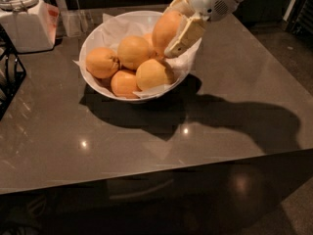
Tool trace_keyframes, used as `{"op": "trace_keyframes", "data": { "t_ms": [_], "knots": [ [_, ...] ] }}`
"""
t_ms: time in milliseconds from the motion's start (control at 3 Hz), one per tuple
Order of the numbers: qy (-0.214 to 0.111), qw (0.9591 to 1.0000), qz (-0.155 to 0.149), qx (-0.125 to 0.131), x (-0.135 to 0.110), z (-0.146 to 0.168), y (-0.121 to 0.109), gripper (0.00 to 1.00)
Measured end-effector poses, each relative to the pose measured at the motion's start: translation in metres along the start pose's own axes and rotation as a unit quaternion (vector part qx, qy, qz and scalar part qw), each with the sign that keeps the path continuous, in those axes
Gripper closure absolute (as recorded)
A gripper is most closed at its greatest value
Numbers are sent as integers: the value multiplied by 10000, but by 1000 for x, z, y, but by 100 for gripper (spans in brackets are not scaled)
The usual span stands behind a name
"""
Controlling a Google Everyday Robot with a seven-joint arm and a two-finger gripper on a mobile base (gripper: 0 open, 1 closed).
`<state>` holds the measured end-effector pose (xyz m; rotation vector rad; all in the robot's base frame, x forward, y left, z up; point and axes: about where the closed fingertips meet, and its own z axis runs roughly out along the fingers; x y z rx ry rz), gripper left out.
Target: Pick orange from white bowl
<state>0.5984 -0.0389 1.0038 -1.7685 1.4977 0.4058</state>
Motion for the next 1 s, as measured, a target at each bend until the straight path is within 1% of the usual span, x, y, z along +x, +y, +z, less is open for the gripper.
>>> {"op": "trace_keyframes", "data": {
  "t_ms": [333,667,1000],
  "knots": [
    [-344,9970,-525,460,-41,-24,30,100],
    [-631,9916,-834,756,-56,-36,60,100],
    [-620,9912,-868,779,-53,-39,63,100]
  ]
}}
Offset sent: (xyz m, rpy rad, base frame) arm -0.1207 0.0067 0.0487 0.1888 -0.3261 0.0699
